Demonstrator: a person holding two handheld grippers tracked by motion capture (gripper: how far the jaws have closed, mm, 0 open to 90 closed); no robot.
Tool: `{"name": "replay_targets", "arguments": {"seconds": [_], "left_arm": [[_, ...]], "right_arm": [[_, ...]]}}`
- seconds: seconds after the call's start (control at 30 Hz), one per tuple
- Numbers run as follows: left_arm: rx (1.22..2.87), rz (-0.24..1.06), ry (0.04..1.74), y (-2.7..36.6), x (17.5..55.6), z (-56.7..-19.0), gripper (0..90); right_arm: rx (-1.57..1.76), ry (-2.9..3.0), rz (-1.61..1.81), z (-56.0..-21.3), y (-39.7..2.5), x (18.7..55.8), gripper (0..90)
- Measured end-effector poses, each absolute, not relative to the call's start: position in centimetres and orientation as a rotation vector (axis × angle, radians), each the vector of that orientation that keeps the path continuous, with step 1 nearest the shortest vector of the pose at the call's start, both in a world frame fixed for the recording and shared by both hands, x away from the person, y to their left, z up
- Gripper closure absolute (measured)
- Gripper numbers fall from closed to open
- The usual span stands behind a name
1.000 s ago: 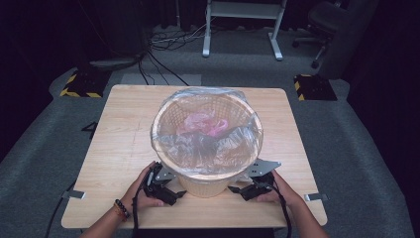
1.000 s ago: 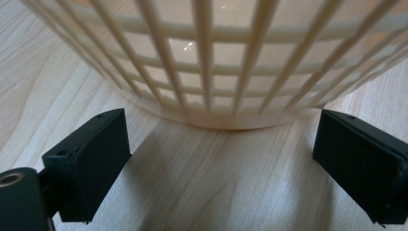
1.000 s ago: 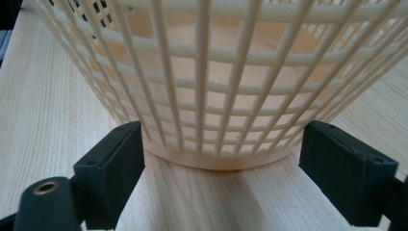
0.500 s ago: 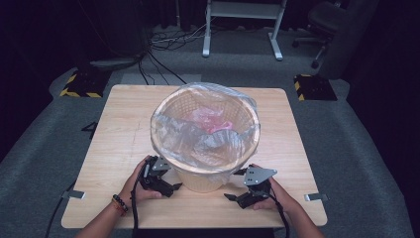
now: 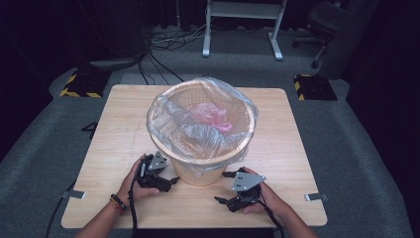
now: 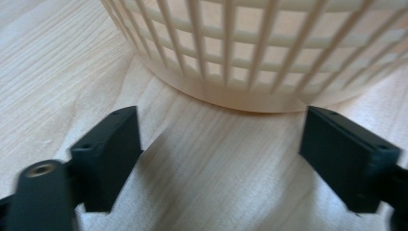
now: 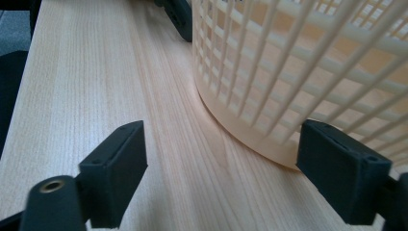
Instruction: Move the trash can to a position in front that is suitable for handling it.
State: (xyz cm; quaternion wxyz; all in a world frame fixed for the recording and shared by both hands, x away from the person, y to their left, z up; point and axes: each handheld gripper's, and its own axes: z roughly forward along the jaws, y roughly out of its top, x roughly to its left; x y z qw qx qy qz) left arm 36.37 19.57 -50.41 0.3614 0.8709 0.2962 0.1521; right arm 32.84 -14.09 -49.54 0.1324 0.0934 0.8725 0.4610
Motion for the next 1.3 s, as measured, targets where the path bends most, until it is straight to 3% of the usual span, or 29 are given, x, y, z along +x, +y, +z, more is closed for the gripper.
{"name": "replay_targets", "arguments": {"seconds": [0.17, 0.7, 1.3], "left_arm": [[2.251, 0.323, 0.763, 20.4, 35.9, -50.4, 15.3], [2.239, 0.328, 0.791, 22.4, 32.2, -50.6, 15.4], [2.246, 0.316, 0.766, 22.8, 32.2, -50.6, 14.8]], "right_arm": [[0.352, 2.529, 1.321, -49.3, -16.0, 33.7, 17.9], [0.900, 2.467, 1.069, -50.4, -24.6, 38.2, 17.8], [0.938, 2.462, 1.079, -50.6, -24.7, 39.0, 14.3]]}}
